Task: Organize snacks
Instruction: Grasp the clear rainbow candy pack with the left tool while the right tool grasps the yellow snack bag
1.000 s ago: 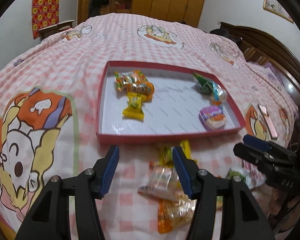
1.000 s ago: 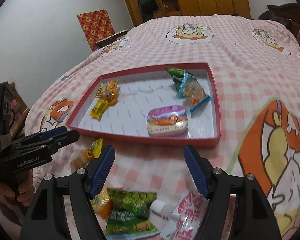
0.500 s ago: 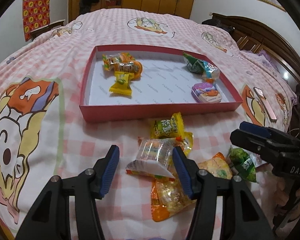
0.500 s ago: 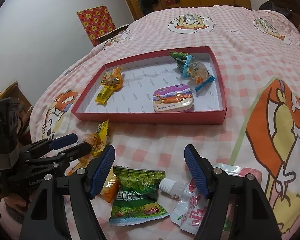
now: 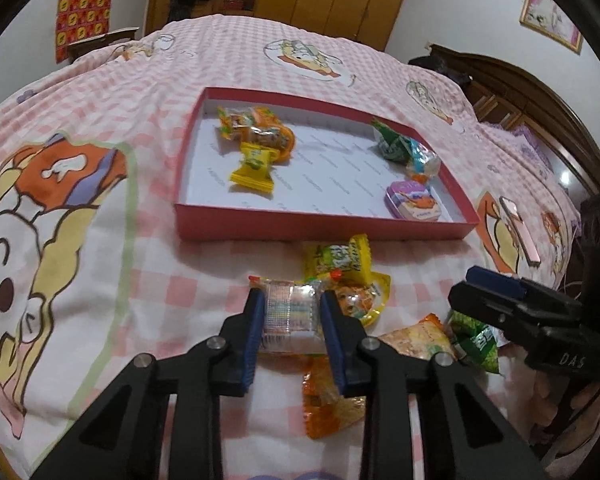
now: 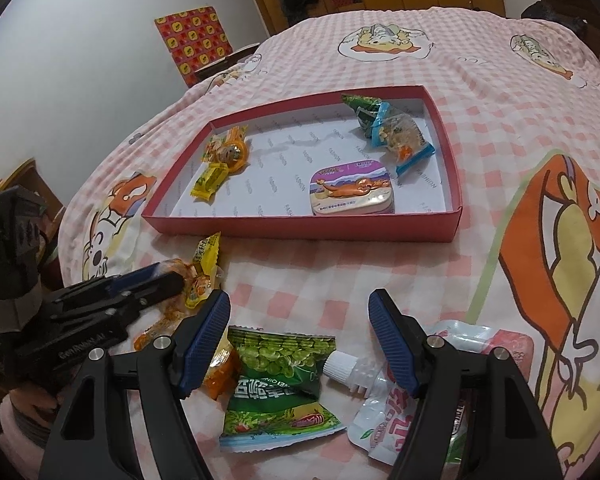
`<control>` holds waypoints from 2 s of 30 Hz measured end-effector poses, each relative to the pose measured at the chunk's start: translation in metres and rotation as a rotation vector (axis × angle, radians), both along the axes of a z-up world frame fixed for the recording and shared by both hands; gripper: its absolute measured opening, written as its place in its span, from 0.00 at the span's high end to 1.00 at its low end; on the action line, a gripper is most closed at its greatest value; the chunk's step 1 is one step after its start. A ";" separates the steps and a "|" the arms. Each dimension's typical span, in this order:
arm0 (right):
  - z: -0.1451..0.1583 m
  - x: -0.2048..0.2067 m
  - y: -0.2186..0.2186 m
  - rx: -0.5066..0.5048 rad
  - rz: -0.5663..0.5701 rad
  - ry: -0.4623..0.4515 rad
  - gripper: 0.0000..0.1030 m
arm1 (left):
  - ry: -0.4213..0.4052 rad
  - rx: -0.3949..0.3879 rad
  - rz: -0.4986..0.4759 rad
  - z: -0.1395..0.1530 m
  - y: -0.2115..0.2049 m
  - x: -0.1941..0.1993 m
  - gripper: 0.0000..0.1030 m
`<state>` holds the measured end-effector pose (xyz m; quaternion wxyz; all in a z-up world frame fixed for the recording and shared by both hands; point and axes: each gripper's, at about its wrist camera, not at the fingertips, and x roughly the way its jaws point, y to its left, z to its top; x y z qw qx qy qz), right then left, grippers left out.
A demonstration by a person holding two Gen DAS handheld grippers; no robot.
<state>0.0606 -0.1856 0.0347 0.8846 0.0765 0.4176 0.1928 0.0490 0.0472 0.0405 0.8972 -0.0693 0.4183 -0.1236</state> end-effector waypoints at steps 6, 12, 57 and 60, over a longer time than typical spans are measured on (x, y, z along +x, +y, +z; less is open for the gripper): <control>0.000 -0.002 0.005 -0.007 0.004 0.006 0.29 | -0.004 0.030 0.057 0.003 0.014 -0.004 0.71; 0.003 0.000 0.010 0.013 0.015 0.012 0.29 | -0.022 0.091 0.126 0.002 0.030 -0.006 0.71; -0.010 0.037 0.092 -0.053 0.122 0.044 0.76 | 0.020 0.019 0.154 -0.017 0.045 -0.002 0.64; -0.008 0.030 0.091 -0.041 0.133 0.030 0.77 | 0.011 0.027 0.148 -0.015 0.043 -0.004 0.66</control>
